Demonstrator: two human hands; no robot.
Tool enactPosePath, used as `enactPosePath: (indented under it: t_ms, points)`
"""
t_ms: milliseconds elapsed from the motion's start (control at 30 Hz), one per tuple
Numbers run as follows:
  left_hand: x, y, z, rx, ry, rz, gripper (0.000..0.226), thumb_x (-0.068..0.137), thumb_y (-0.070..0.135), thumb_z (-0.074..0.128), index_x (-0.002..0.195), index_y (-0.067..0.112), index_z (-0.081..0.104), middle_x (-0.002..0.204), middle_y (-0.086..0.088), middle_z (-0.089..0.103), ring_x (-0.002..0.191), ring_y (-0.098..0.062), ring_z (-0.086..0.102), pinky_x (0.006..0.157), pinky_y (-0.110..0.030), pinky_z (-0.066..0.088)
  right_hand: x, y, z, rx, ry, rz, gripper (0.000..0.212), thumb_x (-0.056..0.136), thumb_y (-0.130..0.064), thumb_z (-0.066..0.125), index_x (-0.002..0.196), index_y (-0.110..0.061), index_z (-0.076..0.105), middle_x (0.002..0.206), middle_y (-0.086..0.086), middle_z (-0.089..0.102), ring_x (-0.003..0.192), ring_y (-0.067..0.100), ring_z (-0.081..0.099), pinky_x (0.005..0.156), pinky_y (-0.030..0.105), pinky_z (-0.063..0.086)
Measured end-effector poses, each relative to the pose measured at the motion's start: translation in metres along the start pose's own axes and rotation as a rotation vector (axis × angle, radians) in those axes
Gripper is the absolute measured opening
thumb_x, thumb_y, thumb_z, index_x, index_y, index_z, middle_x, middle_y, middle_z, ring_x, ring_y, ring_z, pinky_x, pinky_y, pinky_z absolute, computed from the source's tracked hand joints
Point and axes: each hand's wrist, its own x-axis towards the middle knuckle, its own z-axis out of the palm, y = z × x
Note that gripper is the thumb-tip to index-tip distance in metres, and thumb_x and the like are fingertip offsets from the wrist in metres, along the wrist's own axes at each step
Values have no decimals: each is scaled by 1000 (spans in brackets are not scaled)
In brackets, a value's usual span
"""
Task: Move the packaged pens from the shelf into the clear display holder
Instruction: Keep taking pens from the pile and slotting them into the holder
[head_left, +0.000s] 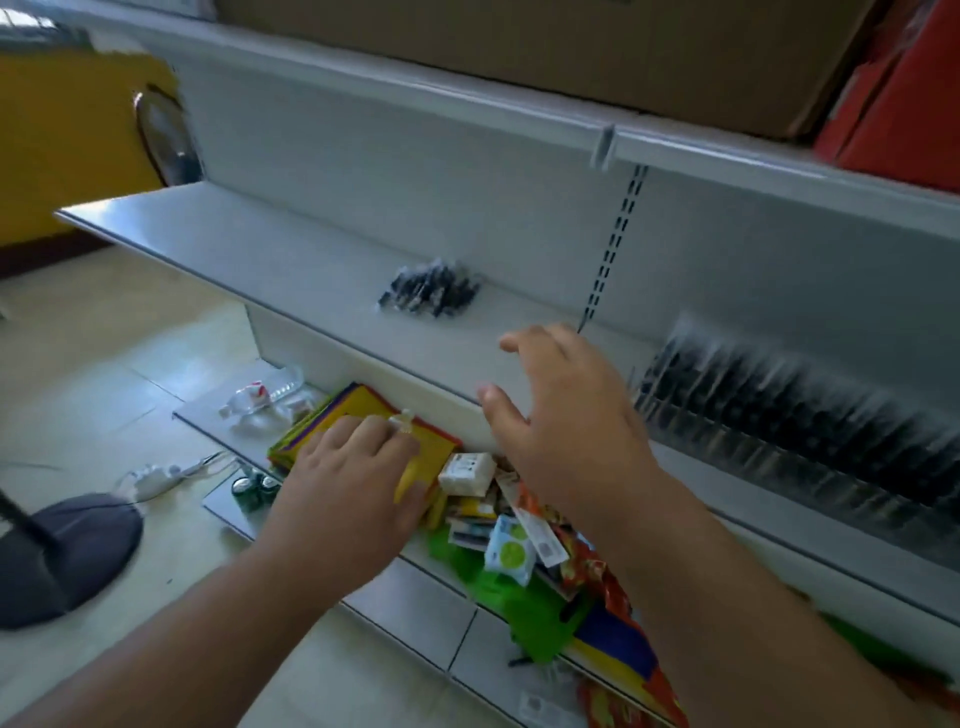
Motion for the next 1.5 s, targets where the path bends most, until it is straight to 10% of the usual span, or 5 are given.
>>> enactPosePath:
  t_ms: [667,1500]
  points:
    - [195,-130,37,-169,-75,-86,38,93,49,50,126,30,57,120,9,58,115,-19,51,97,-37,41,200,7,113,-13,-104,86,38,92,-43,59,124,-22,56,119,-3,54,107,15,53,88,32,46]
    - [329,-209,96,-169,-354,162,63,85,61,49,126,13,49,125,-8,55,118,-28,49,95,-37,41,218,-33,164,-162,82,599,34,91,-40,60,120,-22,59,106,-17,44,101,6,50,71,17,32]
